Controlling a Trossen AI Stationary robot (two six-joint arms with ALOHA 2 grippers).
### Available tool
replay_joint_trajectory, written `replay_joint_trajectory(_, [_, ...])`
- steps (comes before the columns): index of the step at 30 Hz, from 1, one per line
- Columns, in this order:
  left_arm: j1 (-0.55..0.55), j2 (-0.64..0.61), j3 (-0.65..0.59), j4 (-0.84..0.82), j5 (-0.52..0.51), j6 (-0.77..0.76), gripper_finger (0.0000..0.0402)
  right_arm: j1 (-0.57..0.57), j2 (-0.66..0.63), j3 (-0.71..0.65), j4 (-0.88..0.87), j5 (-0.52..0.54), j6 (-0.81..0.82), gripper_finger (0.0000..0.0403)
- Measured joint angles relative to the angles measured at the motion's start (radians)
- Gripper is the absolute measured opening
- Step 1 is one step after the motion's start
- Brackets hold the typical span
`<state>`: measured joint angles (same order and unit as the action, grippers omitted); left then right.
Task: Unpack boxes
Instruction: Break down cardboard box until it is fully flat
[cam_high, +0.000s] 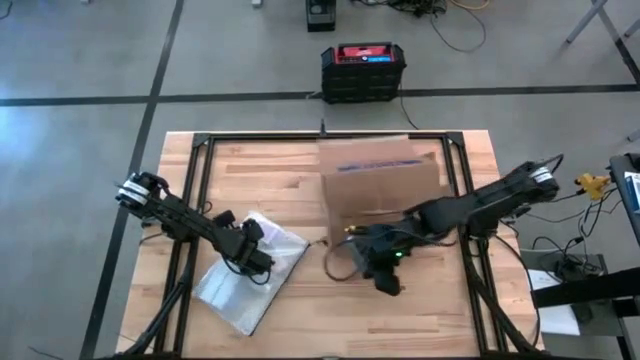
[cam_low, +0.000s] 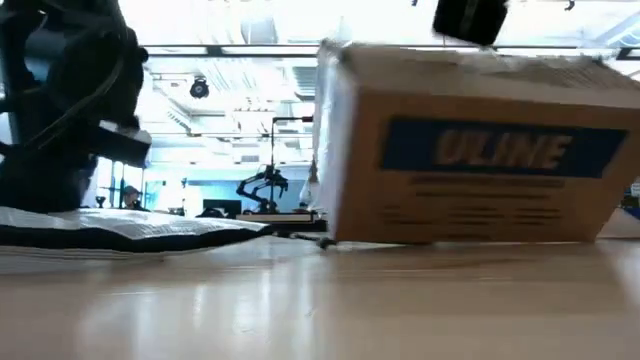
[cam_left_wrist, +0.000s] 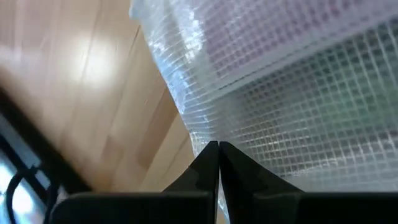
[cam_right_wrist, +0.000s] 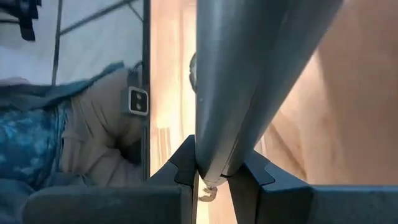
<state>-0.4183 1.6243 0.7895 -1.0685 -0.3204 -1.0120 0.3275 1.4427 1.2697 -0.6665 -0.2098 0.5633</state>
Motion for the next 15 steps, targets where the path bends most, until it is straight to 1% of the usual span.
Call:
replay_joint_trajectory(2, [0.0,-0.024,0.025,-0.051,-0.001,0.009,0.0,0.015,-0.044,0.0,-0.011,0.051,-0.001,0.0038])
replay_joint_trajectory(4, [-0.001,-0.057,0.06,-0.091,-0.032,0.026,0.0,0.019,-0.08,0.0,-0.017,0.105,-0.008,0.0038])
replay_joint_trajectory(7, [-0.001,-0.102,0.107,-0.1,-0.062,0.061,0.0,0.019,-0.117,0.0,-0.017,0.168,-0.034,0.0038])
replay_joint_trajectory(11, [-0.001,-0.158,0.161,-0.087,-0.12,0.105,0.0,0.002,-0.139,0.0,-0.008,0.185,-0.071,0.0038])
replay_joint_trajectory(15, [0.005,-0.192,0.173,0.024,-0.194,0.183,0.0,-0.041,-0.106,0.0,0.068,0.185,-0.146,0.0038])
